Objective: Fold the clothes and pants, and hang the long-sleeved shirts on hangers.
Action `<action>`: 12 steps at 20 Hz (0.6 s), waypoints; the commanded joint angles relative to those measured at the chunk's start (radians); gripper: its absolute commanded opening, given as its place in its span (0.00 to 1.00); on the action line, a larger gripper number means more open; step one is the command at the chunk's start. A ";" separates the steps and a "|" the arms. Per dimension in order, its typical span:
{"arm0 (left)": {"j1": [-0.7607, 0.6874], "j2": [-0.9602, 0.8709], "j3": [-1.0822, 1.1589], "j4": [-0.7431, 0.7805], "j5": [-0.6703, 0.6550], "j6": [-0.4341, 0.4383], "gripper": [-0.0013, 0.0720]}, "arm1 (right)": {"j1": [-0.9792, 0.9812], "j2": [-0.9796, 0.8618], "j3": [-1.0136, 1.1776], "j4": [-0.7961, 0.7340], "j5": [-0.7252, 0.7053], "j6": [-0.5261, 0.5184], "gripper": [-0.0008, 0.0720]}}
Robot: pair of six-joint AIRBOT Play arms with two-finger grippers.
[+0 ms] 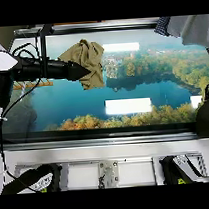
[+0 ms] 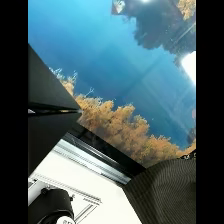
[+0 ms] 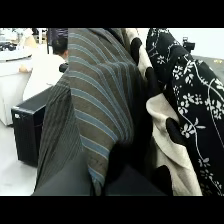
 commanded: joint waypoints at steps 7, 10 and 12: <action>0.000 0.000 0.000 0.002 -0.007 0.002 0.04 | -0.079 0.029 0.000 -0.015 0.113 0.064 0.03; 0.000 0.000 0.000 0.002 -0.007 0.002 0.04 | -0.078 0.037 0.000 -0.016 0.115 0.064 0.04; 0.000 0.000 0.000 0.002 -0.007 0.002 0.04 | -0.077 0.044 0.000 0.010 0.143 0.064 0.05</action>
